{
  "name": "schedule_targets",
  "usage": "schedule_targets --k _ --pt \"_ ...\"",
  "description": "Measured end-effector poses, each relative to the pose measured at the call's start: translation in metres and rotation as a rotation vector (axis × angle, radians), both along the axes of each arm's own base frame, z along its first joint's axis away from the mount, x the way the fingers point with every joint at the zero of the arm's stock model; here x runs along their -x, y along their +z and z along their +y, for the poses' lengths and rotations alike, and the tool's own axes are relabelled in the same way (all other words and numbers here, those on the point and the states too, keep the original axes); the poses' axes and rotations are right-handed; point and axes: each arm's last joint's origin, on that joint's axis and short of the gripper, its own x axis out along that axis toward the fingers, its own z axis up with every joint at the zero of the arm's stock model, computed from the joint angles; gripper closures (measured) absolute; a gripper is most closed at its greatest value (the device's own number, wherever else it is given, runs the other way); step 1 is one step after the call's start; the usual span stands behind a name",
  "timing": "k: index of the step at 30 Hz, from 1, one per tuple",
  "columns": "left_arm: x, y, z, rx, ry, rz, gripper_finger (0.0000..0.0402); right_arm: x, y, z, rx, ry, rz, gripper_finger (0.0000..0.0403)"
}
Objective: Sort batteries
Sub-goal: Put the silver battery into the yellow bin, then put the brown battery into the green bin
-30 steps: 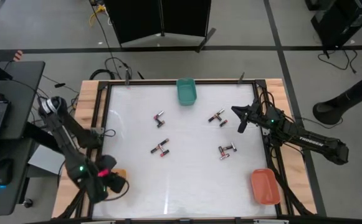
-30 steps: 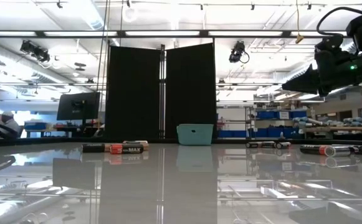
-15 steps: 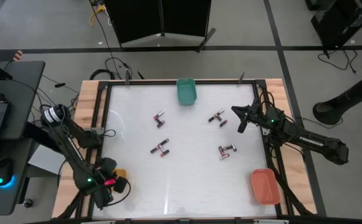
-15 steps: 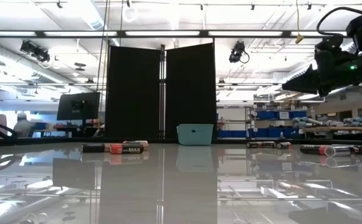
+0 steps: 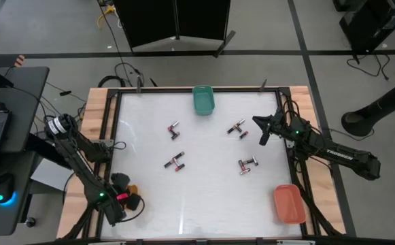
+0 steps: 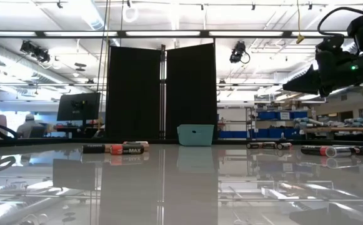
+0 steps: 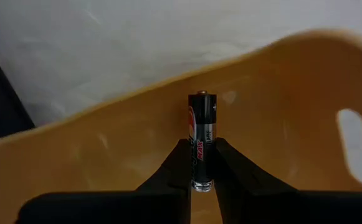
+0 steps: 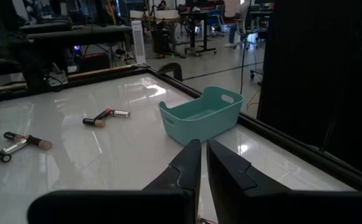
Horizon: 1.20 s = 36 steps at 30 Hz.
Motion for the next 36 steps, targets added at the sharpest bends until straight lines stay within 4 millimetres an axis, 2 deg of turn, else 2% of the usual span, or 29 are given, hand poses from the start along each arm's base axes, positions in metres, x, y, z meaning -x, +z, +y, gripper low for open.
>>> schedule_targets --k 10,17,22,28,33,36 --pt "0.001 -0.004 0.002 0.005 0.005 0.001 0.0352 0.0 0.0 0.0 0.0 0.0 0.0 0.0364" --pt "0.001 -0.003 0.001 0.006 0.0 0.001 0.0248 0.0 0.0 0.0 0.0 0.0 0.0 0.0364" --pt "-0.002 0.008 -0.003 0.002 -0.044 0.002 0.022 0.0 0.0 0.0 0.0 0.0 0.0 0.0364" --pt "-0.005 0.044 -0.009 -0.055 -0.121 0.04 0.0217 0.0 0.0 0.0 0.0 0.0 0.0 0.0364" --pt "-0.01 0.089 -0.01 -0.105 -0.19 0.057 0.0217 0.0 0.0 0.0 0.0 0.0 0.0 0.0364" --pt "-0.017 0.113 -0.004 -0.177 -0.232 0.001 0.0216 0.0 0.0 0.0 0.0 0.0 0.0 0.0364"
